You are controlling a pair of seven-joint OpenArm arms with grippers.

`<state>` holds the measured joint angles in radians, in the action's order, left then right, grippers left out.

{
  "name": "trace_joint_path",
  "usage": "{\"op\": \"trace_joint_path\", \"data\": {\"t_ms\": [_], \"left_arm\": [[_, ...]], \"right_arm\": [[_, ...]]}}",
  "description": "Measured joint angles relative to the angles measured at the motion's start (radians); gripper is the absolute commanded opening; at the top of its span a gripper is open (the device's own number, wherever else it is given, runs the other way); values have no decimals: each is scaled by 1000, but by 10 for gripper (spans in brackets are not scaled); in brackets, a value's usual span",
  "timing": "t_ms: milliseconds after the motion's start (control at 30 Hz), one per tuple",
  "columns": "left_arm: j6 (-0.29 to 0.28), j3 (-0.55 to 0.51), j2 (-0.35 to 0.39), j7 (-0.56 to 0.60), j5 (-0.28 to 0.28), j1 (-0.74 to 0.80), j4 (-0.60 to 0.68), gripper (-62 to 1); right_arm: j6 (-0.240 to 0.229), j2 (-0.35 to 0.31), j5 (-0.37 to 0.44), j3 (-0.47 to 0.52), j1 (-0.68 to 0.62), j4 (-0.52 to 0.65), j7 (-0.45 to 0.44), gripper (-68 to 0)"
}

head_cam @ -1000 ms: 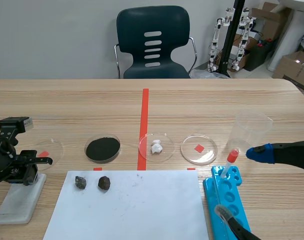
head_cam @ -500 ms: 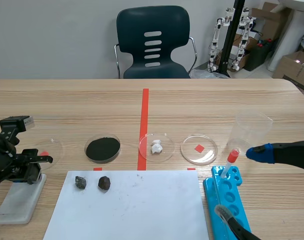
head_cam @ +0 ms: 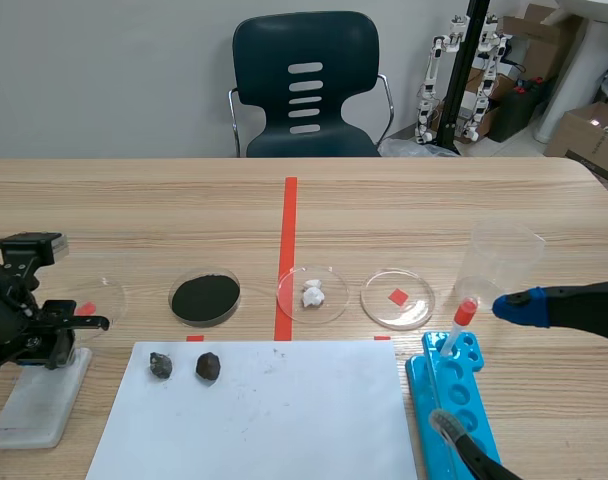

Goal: Rub the mineral on the streak plate

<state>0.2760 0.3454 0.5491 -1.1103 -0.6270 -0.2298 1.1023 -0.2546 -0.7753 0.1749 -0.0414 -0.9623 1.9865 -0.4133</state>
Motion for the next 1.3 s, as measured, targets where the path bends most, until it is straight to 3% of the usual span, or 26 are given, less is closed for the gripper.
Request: {"op": "trace_joint_path", "data": {"t_ms": [100,367,467,567,733,867,1033,1167,1300], "left_arm": [[20,0,3,-13,56,1,0,-509],[68,1,8,-22,124,6,-1,-509],[32,1,11,-19,73,5,-1,-509],[-25,0,28,4,-48,6,-3,-509],[-88,-1,26,23,-167,6,-4,-509],[-113,-1,24,32,-209,6,-4,-509],[-112,-1,24,34,-202,6,-4,-509],[-82,-1,15,26,-148,6,-3,-509],[-37,0,-2,30,-53,5,2,-509]], "right_arm": [[0,0,0,0,0,0,0,-146],[0,0,0,0,0,0,0,-146],[0,0,0,0,0,0,0,-146],[0,0,0,0,0,0,0,-146],[0,0,0,0,0,0,0,-146],[0,0,0,0,0,0,0,-146],[0,0,0,0,0,0,0,-146],[0,0,0,0,0,0,0,-146],[0,0,0,0,0,0,0,-146]]}}
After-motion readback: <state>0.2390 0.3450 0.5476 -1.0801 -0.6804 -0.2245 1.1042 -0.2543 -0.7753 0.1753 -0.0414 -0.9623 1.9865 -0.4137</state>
